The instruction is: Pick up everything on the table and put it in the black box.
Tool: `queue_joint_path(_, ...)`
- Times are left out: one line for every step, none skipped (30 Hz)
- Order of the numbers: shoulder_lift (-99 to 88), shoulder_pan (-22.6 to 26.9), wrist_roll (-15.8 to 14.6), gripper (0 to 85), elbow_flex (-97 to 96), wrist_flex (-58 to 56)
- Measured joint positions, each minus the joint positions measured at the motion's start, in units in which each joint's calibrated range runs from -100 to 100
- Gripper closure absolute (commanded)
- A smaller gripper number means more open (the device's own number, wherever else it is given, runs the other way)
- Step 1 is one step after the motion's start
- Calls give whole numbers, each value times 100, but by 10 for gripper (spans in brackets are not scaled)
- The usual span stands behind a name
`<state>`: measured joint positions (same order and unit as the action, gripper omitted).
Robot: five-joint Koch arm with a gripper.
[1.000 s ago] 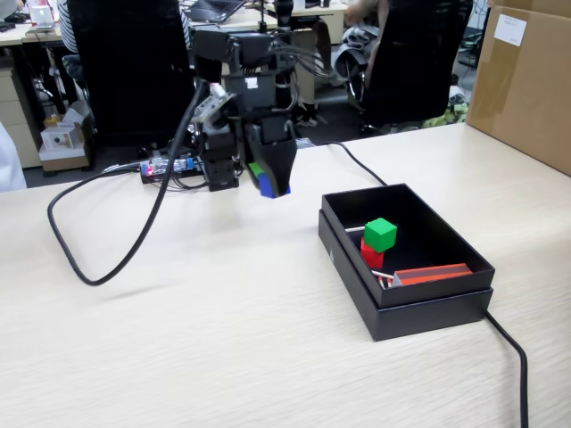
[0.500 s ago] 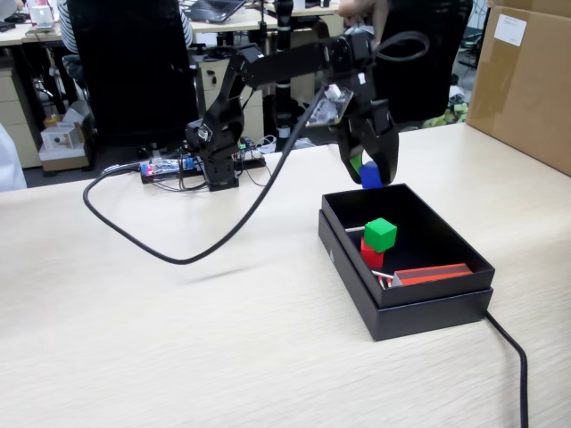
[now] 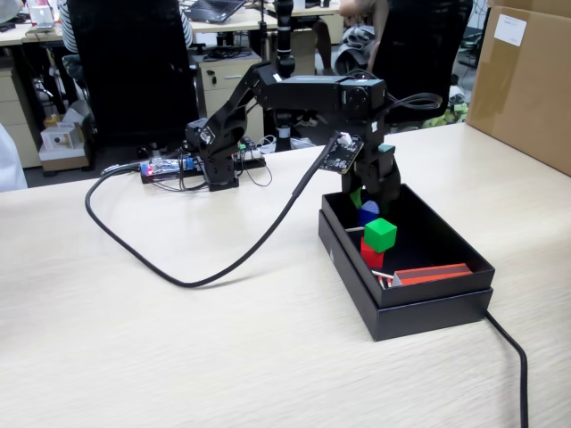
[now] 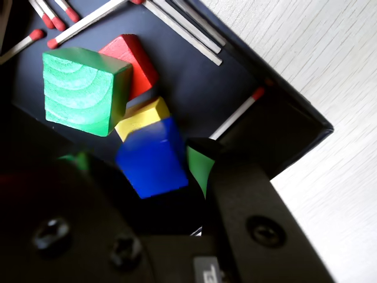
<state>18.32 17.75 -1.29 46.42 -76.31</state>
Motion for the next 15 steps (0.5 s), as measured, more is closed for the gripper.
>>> queue_joint_path(-26,-10,-5,394,0,0)
queue_joint_path(-39,-15,-5,382,0,0)
queue_joint_path(-155,-29,-5,378,0,0)
queue_joint_path(-375,-44,-5,378,-18,0)
queue_joint_path(-699,-63,-5,378,-18,0)
queue_joint_path(-1579,-122,-5,378,9,0)
queue_joint_path(-2084,-186,-5,378,-9,0)
queue_joint_path(-2731,-264,-5,378,-173,0)
queue_joint_path(-3366,-361,-5,375,-383,-8)
queue_joint_path(-4453,-571,20,372,-602,-8)
queue_joint_path(-4945,-698,59,371,-831,54)
queue_joint_path(-6058,-1026,127,371,-2072,147)
queue_joint_path(-6421,-1192,195,371,-2437,325)
queue_joint_path(-6926,-1397,259,366,-3332,596)
queue_joint_path(-7443,-1592,322,360,-4190,898)
